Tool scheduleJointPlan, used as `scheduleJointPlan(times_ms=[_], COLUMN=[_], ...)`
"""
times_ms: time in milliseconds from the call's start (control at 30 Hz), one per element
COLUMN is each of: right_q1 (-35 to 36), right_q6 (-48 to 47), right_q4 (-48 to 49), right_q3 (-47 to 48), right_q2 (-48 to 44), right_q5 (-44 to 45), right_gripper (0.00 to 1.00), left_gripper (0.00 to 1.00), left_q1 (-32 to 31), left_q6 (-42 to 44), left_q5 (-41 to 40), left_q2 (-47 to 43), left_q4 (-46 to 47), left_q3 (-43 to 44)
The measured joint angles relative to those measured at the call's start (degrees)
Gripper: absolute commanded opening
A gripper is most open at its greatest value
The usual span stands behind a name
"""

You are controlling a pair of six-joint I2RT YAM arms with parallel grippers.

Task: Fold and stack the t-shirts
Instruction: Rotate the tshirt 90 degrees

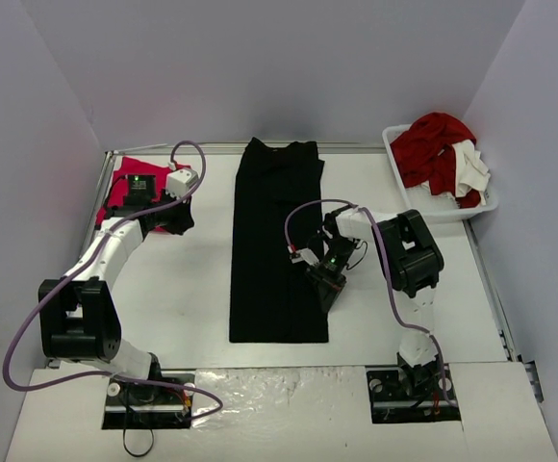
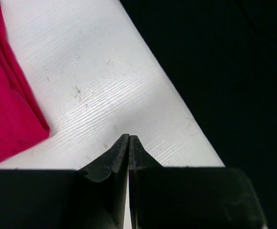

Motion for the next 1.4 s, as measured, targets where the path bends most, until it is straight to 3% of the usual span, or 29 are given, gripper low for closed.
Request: scheduleJointPlan(times_ms=[300,367,467,533,633,667,700,800,833,967,1033,1100,1200,1300,1400], right_q1=[-1.4,-1.4,-1.5,-1.5,-1.5,-1.5,-1.5,-1.6,-1.6,-4.0,-5.7,-7.1,-9.2,-11.7,-15.4], right_q6=[0.0,0.0,-0.6,-1.5,-4.0,-4.7,-5.1,-6.3,-6.5,-3.5,1.2,4.5,7.0,10.6,11.5], right_q4=[-0.6,-0.8,-0.9,-0.7,-3.5,-4.7,-5.6,-7.1,-7.6,-3.7,5.2,12.2,21.5,26.2,27.3], right_q3=[0.7,1.2,2.3,3.5,8.2,9.9,11.5,13.4,13.5,9.7,3.5,-2.7,-10.8,-13.0,-11.3], right_q2=[-1.3,-1.3,-1.7,-2.9,-5.8,-7.4,-9.3,-16.2,-18.6,-27.0,-31.8,-35.6,-40.6,-44.1,-43.9], right_q5=[5.1,5.8,6.6,7.4,7.1,6.8,6.4,5.9,6.0,9.2,17.2,27.3,37.6,36.5,28.5], right_gripper=[0.00,0.00,0.00,0.06,0.16,0.29,0.31,0.42,0.61,0.88,1.00,1.00,1.00,1.00,1.00], left_gripper=[0.04,0.16,0.23,0.38,0.43,0.46,0.53,0.60,0.66,0.80,0.88,0.95,0.94,0.94,0.94], left_q1=[0.0,0.0,0.0,-0.3,-1.1,-1.7,-2.5,-7.2,-9.4,-18.8,-21.6,-22.8,-25.5,-28.8,-31.0], left_q6=[0.0,0.1,0.7,1.8,4.1,5.4,6.7,10.9,12.3,17.3,19.4,21.7,24.1,25.1,25.5], left_q5=[0.7,0.7,0.7,0.7,0.5,0.4,0.3,-0.7,-1.0,-3.1,-3.1,-4.1,-5.8,-5.6,-4.3], left_q2=[-0.6,-0.9,-1.9,-3.0,-5.3,-6.5,-7.8,-13.6,-16.1,-25.5,-28.8,-30.8,-31.7,-31.1,-30.0], left_q4=[0.0,-0.1,-1.2,-3.5,-8.3,-9.6,-11.0,-14.8,-15.8,-19.2,-22.2,-25.1,-28.9,-30.7,-32.3], left_q3=[0.0,0.0,0.1,1.2,5.0,6.5,8.0,11.0,11.2,8.8,6.8,4.2,0.1,-4.5,-10.7])
